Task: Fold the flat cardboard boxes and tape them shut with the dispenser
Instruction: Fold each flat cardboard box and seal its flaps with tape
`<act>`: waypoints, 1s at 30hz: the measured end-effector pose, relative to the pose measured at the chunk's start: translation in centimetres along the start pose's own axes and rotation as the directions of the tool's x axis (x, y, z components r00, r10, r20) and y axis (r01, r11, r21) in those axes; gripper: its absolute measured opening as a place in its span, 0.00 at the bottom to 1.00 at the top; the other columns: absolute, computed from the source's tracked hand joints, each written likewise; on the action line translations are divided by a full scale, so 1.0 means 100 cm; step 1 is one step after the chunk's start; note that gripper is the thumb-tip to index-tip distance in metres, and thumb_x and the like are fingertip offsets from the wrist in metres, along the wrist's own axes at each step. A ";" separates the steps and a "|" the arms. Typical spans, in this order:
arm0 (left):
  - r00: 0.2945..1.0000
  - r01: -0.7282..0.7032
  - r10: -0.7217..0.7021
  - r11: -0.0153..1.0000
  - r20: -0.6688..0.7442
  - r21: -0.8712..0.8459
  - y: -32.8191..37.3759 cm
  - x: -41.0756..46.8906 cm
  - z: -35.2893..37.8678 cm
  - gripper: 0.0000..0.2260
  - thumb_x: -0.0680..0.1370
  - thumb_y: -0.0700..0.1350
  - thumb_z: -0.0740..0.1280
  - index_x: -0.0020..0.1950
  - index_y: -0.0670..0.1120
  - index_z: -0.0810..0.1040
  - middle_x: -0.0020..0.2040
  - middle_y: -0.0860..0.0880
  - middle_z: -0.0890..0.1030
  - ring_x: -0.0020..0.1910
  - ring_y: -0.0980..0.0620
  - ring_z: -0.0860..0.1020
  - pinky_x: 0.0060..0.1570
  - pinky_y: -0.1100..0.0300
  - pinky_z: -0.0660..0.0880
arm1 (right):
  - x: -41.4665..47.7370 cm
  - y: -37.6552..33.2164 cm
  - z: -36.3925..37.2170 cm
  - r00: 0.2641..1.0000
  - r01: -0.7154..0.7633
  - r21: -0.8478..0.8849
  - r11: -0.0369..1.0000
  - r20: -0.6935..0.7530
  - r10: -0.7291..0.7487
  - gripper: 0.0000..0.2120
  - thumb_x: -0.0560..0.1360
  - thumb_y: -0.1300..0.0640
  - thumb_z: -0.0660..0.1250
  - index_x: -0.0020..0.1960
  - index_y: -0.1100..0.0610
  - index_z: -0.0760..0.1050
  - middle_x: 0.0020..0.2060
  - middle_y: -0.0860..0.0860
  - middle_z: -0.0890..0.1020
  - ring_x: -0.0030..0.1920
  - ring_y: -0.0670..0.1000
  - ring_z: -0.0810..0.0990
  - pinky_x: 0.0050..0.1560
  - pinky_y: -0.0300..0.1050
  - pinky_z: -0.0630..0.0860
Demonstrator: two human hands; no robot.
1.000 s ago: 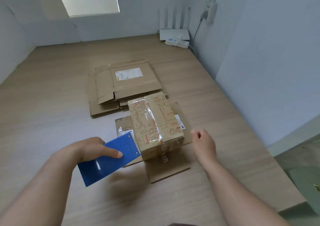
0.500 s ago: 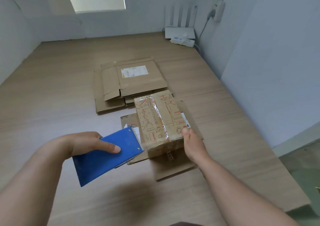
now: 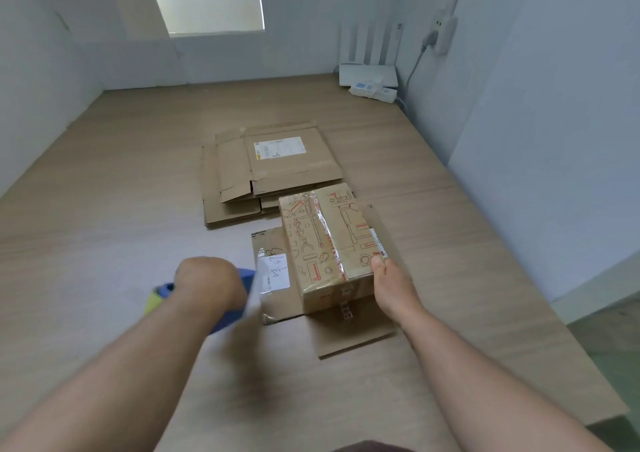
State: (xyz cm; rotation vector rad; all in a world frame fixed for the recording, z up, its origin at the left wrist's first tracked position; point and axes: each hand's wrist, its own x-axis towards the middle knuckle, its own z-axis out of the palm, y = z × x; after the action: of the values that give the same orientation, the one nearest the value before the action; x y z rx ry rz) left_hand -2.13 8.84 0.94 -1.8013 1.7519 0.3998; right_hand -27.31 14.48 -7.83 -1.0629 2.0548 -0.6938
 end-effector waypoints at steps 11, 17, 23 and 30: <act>0.948 0.054 -0.096 0.988 -0.303 -0.146 -0.022 0.010 0.058 0.15 0.80 0.52 0.57 0.61 0.45 0.70 0.44 0.49 0.78 0.43 0.49 0.78 0.37 0.60 0.70 | 0.007 0.002 0.000 0.998 0.042 -0.240 0.970 -0.026 -0.050 0.28 0.79 0.43 0.41 0.63 0.55 0.73 0.58 0.56 0.77 0.57 0.58 0.72 0.60 0.58 0.72; 0.931 0.088 -0.155 0.974 -0.331 -0.209 -0.014 0.020 0.102 0.17 0.82 0.55 0.55 0.62 0.45 0.70 0.51 0.48 0.82 0.49 0.48 0.81 0.41 0.59 0.71 | 0.008 -0.002 -0.007 0.998 0.036 -0.404 0.914 -0.032 -0.053 0.25 0.81 0.45 0.45 0.69 0.55 0.69 0.62 0.59 0.72 0.62 0.60 0.67 0.62 0.55 0.68; 0.779 -0.218 -0.162 0.836 -0.605 -0.504 0.036 -0.003 0.085 0.25 0.78 0.51 0.61 0.70 0.38 0.63 0.68 0.41 0.70 0.66 0.43 0.69 0.65 0.49 0.66 | -0.002 0.000 -0.014 0.976 0.078 -0.336 0.939 -0.166 -0.140 0.30 0.78 0.37 0.52 0.66 0.60 0.67 0.62 0.59 0.73 0.63 0.59 0.68 0.61 0.53 0.67; 0.975 -0.125 -0.096 0.514 -0.202 -0.849 0.124 0.003 0.070 0.44 0.74 0.70 0.57 0.77 0.40 0.50 0.72 0.46 0.70 0.69 0.42 0.70 0.64 0.48 0.70 | -0.012 -0.020 0.004 0.990 0.014 -0.462 0.887 -0.117 -0.076 0.49 0.67 0.23 0.54 0.70 0.62 0.61 0.67 0.57 0.70 0.68 0.58 0.67 0.65 0.55 0.66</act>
State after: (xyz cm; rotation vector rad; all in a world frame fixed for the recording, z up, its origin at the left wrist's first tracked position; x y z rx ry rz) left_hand -12.94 13.28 -7.18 -2.5858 1.8612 1.3296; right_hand -25.59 14.43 -6.26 -1.3601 2.3866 -0.3023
